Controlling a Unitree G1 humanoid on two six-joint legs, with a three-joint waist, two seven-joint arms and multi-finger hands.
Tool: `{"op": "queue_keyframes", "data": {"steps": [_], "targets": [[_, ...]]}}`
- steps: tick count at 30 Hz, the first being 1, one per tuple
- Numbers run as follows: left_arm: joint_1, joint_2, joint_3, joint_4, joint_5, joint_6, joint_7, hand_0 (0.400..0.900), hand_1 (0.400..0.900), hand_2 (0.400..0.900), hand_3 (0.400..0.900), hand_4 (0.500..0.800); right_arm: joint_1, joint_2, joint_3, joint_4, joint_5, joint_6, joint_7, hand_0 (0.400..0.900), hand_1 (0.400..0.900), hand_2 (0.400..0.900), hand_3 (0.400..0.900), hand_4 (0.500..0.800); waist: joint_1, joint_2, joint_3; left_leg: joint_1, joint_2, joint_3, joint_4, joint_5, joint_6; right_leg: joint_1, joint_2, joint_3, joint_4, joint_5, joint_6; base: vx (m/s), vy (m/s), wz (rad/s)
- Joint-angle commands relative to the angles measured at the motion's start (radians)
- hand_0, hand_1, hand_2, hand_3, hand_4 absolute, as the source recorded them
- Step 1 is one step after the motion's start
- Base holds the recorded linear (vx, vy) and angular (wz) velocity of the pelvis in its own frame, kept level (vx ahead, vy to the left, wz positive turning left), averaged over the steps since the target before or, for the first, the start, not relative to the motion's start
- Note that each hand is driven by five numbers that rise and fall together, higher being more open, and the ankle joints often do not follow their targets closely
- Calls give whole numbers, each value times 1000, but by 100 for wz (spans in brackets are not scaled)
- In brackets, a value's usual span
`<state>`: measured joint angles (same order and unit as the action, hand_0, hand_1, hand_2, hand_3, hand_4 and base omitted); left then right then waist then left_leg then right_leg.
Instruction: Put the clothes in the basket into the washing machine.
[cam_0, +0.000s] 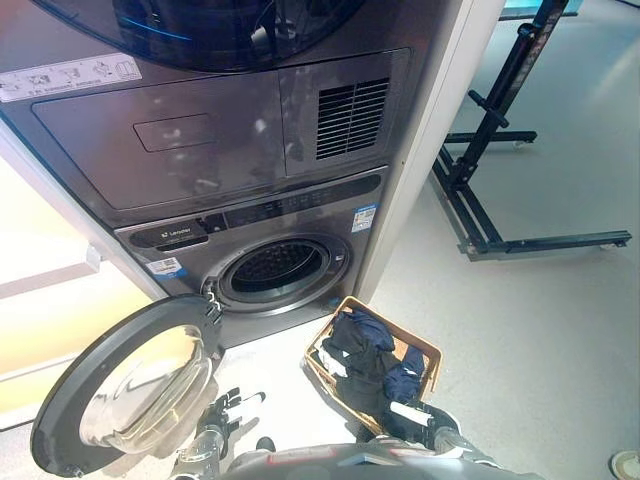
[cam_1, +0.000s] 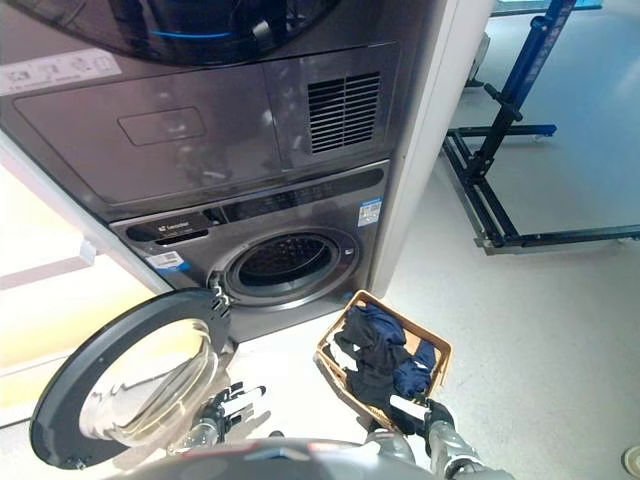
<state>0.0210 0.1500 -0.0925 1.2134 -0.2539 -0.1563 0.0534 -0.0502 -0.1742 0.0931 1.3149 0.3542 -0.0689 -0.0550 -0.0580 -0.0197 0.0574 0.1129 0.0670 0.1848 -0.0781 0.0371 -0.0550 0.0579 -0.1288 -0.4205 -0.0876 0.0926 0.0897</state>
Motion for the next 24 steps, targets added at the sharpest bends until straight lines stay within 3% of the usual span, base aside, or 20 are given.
{"op": "queue_keyframes", "data": {"steps": [1,24], "targets": [[-66,6,1,52,12,-28,-4,900,900,900,900,800,-87,9,8,34,11,-40,3,900,900,900,900,800,-4,-22,19,-40,-18,-6,12,13,-29,28,-12,-1,12,-11,108,0,0,0],[-69,6,4,62,3,-28,-1,900,900,900,900,800,-87,9,-6,41,36,-44,1,900,900,900,900,800,-6,-23,17,-36,-18,-8,12,11,-28,27,-12,1,11,-11,108,0,0,0]]}}
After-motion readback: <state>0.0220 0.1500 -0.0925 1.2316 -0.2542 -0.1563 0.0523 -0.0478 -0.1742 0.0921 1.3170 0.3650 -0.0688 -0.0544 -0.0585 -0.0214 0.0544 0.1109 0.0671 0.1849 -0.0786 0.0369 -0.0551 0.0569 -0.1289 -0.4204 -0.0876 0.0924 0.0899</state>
